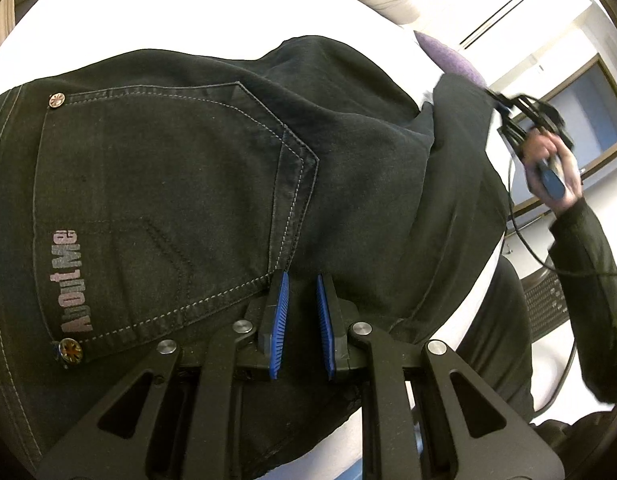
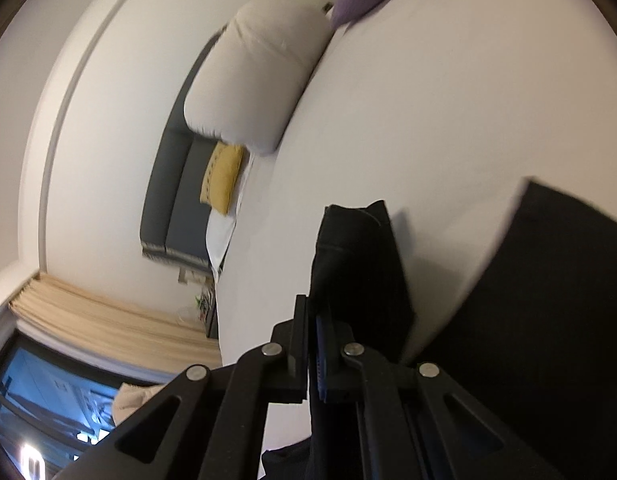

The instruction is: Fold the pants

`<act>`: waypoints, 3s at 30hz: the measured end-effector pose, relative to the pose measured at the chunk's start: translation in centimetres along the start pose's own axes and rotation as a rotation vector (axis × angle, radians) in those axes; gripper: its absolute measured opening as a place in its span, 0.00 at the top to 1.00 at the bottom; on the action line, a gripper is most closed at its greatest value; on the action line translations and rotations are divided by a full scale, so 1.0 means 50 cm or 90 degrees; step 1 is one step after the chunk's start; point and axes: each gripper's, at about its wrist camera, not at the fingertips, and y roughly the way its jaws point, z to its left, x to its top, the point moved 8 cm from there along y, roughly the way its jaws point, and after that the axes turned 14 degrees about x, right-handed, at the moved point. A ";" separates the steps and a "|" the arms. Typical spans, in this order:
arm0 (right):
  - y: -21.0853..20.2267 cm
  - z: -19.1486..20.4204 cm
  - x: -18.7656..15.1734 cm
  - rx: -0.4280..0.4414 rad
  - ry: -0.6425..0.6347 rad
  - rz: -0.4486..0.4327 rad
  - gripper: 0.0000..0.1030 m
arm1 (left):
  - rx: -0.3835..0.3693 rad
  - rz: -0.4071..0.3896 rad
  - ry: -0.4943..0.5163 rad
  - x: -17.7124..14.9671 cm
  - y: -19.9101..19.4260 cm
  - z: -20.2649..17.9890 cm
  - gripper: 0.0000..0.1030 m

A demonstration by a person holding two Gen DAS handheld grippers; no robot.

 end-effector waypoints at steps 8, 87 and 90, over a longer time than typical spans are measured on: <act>-0.211 -0.131 -0.027 -0.069 0.089 -0.099 0.96 | -0.009 0.015 -0.007 0.010 -0.001 0.004 0.86; -0.136 -0.080 -0.458 -0.042 0.173 0.244 0.54 | -0.006 0.024 -0.013 0.036 -0.024 -0.002 0.85; -0.117 -0.082 -0.479 -0.039 0.188 0.257 0.54 | -0.007 0.023 -0.015 0.038 -0.025 -0.002 0.85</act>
